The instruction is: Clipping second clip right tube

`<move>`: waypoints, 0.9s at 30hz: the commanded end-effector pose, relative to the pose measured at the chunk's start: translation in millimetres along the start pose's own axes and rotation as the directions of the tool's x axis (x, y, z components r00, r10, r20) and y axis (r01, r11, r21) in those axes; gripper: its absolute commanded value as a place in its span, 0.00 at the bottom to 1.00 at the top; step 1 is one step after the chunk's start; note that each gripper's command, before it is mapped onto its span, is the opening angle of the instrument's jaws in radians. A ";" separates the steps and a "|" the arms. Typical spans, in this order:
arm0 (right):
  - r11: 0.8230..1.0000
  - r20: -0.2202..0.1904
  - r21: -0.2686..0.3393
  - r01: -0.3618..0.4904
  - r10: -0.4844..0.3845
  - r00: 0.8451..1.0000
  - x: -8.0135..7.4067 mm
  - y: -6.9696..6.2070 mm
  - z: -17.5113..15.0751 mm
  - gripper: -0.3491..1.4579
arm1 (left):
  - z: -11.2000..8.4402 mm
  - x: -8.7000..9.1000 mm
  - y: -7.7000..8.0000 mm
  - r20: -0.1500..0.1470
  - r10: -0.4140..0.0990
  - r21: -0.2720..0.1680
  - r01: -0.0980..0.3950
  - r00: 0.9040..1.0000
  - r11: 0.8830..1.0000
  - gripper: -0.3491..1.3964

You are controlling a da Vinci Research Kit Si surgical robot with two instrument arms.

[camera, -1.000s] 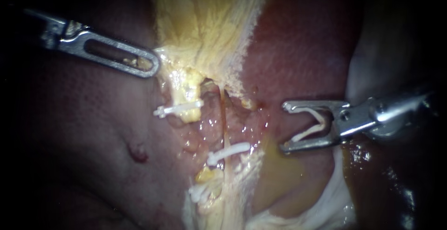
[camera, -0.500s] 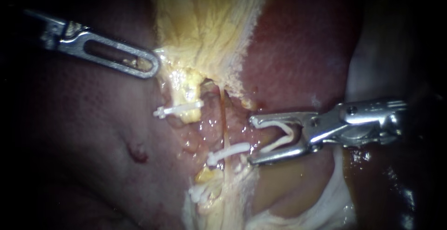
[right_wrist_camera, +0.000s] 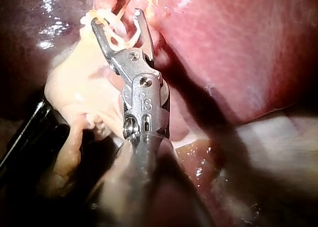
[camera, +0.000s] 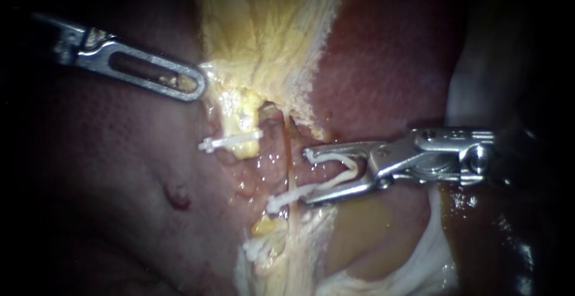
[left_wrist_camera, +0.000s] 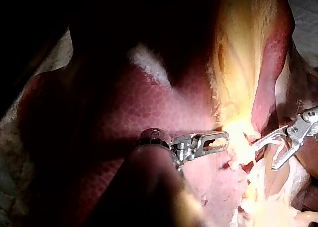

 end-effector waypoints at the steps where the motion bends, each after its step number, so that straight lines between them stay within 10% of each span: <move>1: 1.000 0.000 0.006 -0.006 0.006 1.000 -0.1 0.1 0.1 0.47 | 0.0 0.0 0.0 0.000 0.000 0.000 0.000 1.000 1.000 0.00; 27: 0.980 -0.065 0.177 -0.093 0.106 0.992 -0.5 0.6 4.5 0.47 | 0.4 0.1 0.2 0.001 0.001 -0.001 -0.001 1.000 1.000 0.00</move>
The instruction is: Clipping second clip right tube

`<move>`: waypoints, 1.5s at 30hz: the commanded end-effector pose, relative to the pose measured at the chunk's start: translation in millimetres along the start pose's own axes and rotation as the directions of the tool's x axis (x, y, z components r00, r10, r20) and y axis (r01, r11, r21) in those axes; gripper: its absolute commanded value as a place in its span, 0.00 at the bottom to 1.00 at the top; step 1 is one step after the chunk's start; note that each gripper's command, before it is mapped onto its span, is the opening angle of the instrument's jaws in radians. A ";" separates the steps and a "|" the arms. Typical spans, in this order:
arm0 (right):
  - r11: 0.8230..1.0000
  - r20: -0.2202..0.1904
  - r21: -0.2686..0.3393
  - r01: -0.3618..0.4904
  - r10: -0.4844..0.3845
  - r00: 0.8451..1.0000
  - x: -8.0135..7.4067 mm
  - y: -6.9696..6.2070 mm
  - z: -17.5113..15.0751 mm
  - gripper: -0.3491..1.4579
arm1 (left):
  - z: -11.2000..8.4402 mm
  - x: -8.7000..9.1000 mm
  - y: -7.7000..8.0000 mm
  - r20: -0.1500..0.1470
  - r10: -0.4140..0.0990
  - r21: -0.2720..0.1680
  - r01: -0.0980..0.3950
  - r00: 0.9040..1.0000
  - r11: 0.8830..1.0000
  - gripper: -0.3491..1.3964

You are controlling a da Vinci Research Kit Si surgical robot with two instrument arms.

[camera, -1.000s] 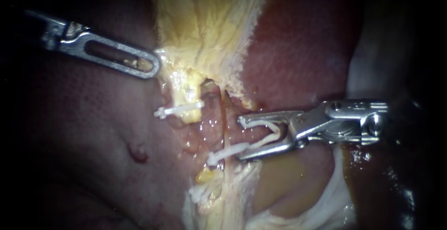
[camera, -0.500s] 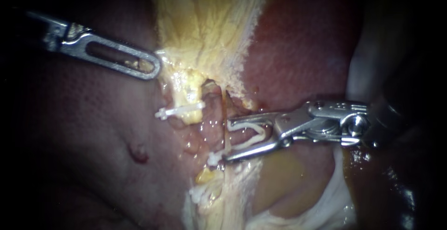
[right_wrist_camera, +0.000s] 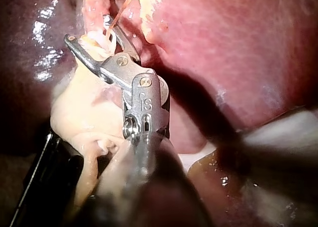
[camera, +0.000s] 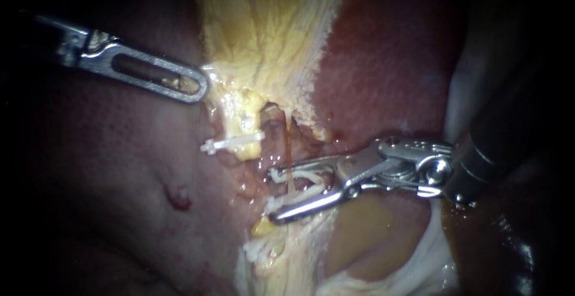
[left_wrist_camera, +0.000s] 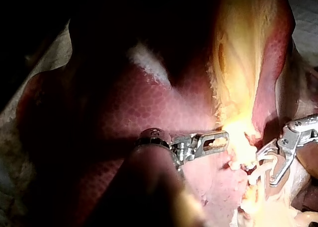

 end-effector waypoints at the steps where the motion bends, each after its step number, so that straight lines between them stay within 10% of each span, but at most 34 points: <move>1: 1.000 -0.003 0.000 -0.001 0.001 1.000 0.0 0.0 0.1 0.47 | 0.0 0.0 0.0 -0.001 0.000 0.000 0.000 1.000 1.000 0.00; 23: 0.991 -0.019 0.132 -0.019 0.022 1.000 1.1 -4.3 1.2 0.46 | 0.0 0.0 0.3 -0.001 0.001 0.001 -0.001 1.000 1.000 0.00; 32: 0.990 -0.029 0.132 -0.040 0.045 0.999 1.2 -3.9 0.7 0.43 | -0.1 0.0 0.3 -0.001 0.001 0.001 -0.001 1.000 1.000 0.00; 45: 0.989 -0.029 0.138 -0.045 0.050 0.998 0.6 -3.4 -0.9 0.09 | -0.1 0.0 0.3 -0.001 0.001 0.001 -0.001 1.000 1.000 0.00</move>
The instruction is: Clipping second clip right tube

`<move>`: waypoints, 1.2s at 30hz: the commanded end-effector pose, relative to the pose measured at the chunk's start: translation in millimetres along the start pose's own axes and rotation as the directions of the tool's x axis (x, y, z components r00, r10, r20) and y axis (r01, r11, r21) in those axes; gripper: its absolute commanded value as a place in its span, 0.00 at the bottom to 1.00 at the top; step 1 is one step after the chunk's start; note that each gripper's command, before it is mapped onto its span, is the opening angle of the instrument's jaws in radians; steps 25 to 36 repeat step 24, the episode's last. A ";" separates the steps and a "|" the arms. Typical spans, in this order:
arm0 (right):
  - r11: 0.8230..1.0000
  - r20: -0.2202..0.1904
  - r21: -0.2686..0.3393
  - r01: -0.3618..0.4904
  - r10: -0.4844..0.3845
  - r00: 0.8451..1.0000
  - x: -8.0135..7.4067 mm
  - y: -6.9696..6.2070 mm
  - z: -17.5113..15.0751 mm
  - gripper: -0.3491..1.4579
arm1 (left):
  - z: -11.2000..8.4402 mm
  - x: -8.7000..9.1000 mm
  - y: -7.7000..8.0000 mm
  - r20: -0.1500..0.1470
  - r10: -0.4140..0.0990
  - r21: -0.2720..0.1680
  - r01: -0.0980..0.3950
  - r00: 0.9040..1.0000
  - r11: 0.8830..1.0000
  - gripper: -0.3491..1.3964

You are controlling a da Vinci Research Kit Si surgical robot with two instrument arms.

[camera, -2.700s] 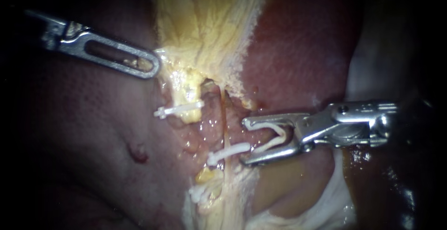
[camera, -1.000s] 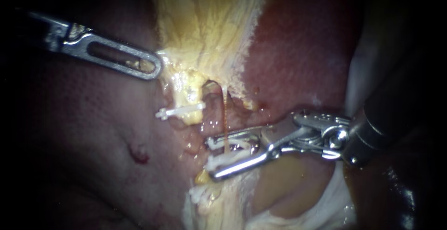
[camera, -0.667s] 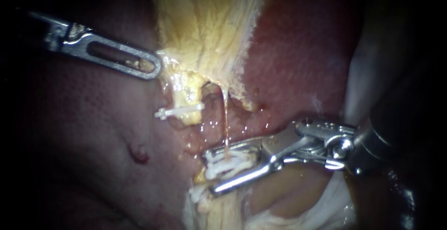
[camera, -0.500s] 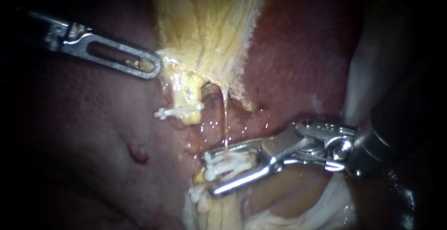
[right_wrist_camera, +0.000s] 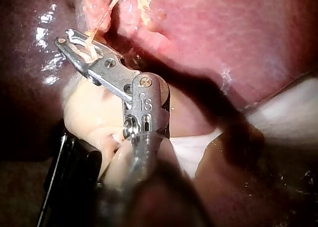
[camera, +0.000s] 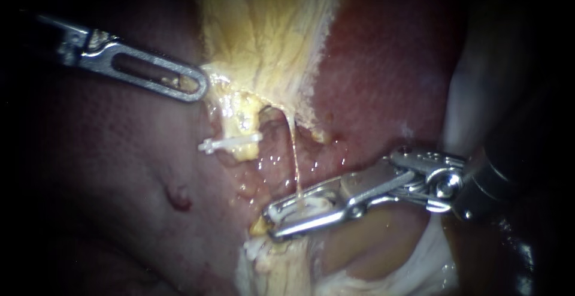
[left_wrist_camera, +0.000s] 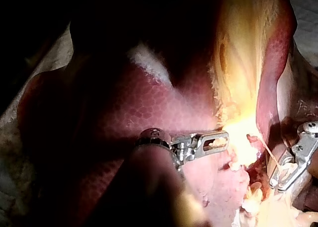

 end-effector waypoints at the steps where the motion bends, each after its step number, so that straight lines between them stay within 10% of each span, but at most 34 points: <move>1: 1.000 0.000 0.001 0.001 -0.001 1.000 0.0 0.0 0.0 0.08 | 0.0 0.0 0.0 0.000 0.000 0.000 0.000 1.000 1.000 0.00; 36: 1.000 0.004 0.002 0.001 -0.001 1.000 -0.1 0.3 -0.6 0.00 | 0.0 -0.1 0.3 0.000 0.000 0.000 0.000 1.000 1.000 0.00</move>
